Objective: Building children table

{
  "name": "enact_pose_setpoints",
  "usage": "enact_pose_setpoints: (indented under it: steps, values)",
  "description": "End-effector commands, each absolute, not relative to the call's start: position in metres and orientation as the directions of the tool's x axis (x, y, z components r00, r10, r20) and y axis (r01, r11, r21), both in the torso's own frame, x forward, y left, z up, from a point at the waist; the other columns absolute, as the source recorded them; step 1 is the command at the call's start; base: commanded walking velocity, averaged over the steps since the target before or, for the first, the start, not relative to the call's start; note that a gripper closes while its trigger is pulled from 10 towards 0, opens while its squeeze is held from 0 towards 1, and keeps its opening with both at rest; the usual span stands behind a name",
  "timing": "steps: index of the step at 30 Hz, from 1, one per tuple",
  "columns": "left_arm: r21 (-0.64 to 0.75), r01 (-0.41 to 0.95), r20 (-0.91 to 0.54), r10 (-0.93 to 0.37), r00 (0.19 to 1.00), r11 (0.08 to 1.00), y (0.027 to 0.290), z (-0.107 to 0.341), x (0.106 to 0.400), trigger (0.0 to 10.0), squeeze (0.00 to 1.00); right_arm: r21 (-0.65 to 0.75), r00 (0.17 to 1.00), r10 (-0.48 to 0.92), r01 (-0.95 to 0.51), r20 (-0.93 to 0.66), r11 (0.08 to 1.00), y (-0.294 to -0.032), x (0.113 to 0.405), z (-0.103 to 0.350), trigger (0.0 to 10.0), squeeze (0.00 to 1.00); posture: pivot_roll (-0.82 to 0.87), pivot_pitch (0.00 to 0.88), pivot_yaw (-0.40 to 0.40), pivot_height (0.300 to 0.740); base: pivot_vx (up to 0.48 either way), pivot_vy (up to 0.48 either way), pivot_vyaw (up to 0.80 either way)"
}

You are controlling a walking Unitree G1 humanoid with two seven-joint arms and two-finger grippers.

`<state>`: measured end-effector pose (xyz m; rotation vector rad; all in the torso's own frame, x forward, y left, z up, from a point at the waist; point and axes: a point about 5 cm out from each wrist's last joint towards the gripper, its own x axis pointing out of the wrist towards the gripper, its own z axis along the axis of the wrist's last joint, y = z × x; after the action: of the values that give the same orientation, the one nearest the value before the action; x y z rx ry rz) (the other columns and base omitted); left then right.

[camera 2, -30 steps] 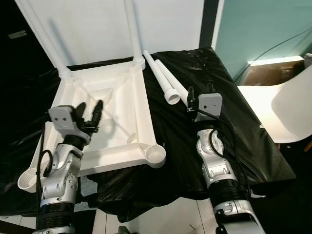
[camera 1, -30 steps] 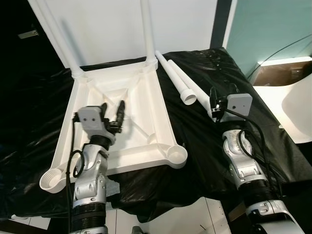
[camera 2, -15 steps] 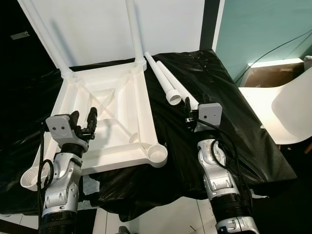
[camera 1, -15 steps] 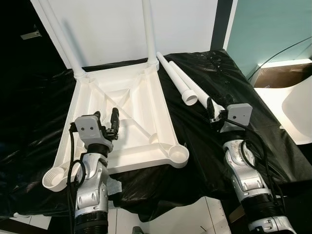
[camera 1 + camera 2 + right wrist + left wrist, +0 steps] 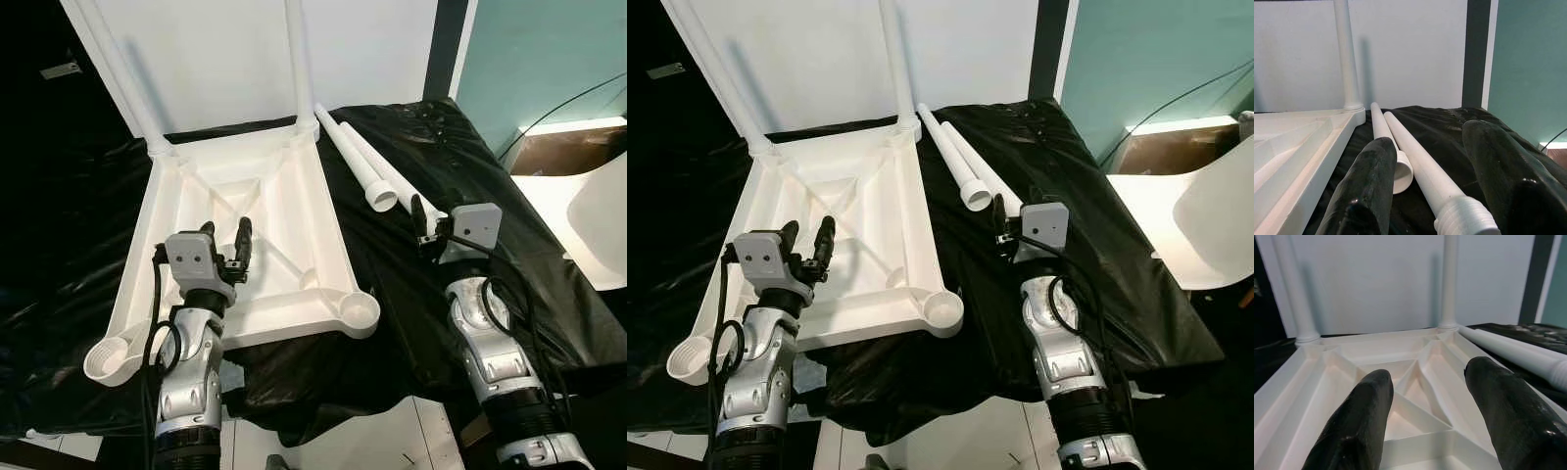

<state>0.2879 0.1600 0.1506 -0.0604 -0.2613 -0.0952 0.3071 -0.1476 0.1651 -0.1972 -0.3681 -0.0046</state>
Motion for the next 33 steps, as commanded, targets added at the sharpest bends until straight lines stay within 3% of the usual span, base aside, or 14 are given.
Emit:
enact_pose_setpoints:
  steps: [1, 21, 33]
  values:
    - [-0.056, 0.037, 0.259, -0.021, 0.966, 0.998, 0.1633, 0.1493, 0.2861, 10.0, 0.0, -0.191, 0.932, 0.041, 0.03, 0.359, 0.981, -0.1442, 0.3067, 0.1666, 10.0, 0.0, -0.08, 0.0, 0.09, 0.74, 0.0, 0.0, 0.0]
    - [-0.043, 0.049, 0.243, -0.037, 0.969, 0.998, 0.1599, 0.1455, 0.288, 10.0, 0.0, -0.21, 0.938, 0.064, 0.009, 0.34, 0.978, -0.1415, 0.3078, 0.166, 10.0, 0.0, -0.07, 0.0, 0.088, 0.74, 0.0, 0.0, 0.0]
    - [-0.036, 0.053, 0.238, -0.043, 0.97, 0.998, 0.1596, 0.1447, 0.2881, 10.0, 0.0, -0.213, 0.941, 0.068, 0.004, 0.33, 0.977, -0.1405, 0.308, 0.1642, 10.0, 0.0, -0.07, 0.0, 0.092, 0.74, 0.261, 0.0, 0.0]
